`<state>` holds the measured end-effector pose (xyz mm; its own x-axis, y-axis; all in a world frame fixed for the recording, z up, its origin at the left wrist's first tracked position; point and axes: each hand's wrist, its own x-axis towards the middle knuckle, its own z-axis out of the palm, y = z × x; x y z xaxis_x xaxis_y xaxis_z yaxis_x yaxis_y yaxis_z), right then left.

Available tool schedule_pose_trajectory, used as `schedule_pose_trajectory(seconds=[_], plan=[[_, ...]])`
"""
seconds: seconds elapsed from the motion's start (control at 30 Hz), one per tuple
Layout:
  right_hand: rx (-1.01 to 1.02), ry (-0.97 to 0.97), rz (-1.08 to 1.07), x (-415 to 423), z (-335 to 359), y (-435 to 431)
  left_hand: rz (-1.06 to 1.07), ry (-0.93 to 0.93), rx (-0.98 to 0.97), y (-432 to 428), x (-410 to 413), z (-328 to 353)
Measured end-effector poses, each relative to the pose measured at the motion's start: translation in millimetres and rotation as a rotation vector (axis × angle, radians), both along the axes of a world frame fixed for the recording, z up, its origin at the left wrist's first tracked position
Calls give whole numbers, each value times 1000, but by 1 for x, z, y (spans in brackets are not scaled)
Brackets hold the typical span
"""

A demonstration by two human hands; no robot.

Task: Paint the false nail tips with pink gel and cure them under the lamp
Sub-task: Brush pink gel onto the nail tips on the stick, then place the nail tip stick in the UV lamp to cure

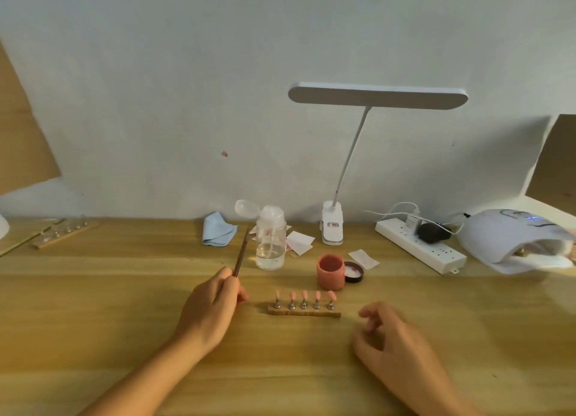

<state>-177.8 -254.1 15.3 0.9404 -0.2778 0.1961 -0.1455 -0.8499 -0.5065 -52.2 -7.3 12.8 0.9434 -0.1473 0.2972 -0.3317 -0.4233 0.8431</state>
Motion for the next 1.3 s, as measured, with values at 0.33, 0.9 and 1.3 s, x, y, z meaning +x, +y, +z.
schedule_pose_trajectory(seconds=[0.33,0.9,1.3], plan=[[-37,-1,110,38,4,6,-173,126,27,-1,-1,-2],[-60,-255,-181,-61,22,-100,-219,-158,-34,-7,-16,7],[356,-381,-867,-96,16,-294,-528,-27,254,-167,-57,14]])
